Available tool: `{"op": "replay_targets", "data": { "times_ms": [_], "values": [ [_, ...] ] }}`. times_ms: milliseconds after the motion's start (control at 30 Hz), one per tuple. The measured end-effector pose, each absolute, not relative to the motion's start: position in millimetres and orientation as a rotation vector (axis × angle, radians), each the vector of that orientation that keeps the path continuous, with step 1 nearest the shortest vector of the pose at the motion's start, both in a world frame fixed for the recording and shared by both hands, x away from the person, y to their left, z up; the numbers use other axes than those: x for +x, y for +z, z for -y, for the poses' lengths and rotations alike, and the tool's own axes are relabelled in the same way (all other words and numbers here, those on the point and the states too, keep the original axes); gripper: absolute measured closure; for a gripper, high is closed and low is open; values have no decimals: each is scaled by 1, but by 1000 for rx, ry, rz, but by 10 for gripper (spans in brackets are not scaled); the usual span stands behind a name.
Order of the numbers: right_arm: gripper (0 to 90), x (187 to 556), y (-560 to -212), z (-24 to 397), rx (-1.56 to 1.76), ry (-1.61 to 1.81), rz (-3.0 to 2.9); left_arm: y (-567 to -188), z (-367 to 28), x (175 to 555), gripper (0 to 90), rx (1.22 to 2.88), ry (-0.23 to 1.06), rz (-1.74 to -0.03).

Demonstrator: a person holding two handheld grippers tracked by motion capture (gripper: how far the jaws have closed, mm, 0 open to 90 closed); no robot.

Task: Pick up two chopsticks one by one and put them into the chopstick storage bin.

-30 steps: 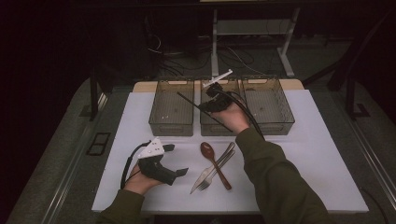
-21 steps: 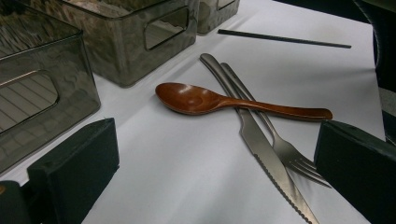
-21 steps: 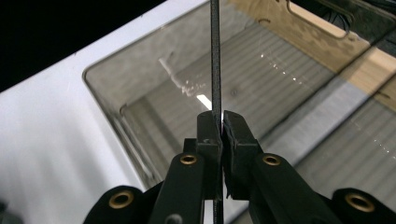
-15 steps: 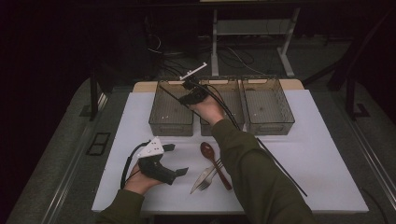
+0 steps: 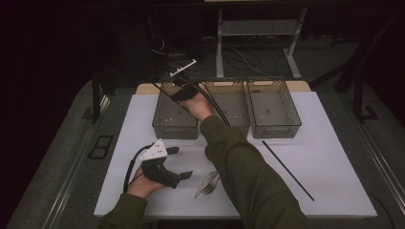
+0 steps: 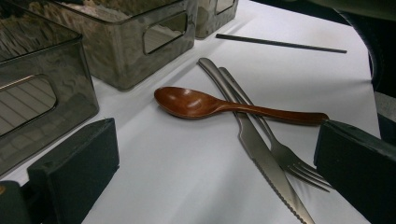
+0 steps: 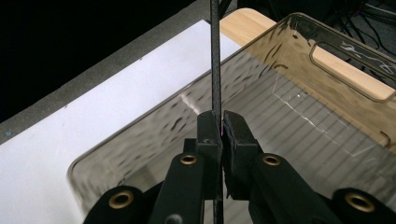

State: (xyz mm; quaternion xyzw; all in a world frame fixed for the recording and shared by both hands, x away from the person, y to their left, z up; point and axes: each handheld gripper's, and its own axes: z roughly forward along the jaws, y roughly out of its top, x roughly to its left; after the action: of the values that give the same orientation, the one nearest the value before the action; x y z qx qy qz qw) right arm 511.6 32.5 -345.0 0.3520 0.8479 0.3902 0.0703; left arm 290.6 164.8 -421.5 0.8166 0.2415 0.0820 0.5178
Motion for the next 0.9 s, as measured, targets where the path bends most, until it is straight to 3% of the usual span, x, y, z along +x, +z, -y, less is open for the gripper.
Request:
{"op": "replay_targets", "data": {
  "times_ms": [733, 900],
  "values": [
    [846, 522, -376, -58, 1109, 1075, -2576, -422, -163, 291, 0, 1955, 185, -574],
    [737, 522, -376, -57, 1103, 1063, -2585, -422, -163, 291, 0, 1957, 186, -570]
  ]
}}
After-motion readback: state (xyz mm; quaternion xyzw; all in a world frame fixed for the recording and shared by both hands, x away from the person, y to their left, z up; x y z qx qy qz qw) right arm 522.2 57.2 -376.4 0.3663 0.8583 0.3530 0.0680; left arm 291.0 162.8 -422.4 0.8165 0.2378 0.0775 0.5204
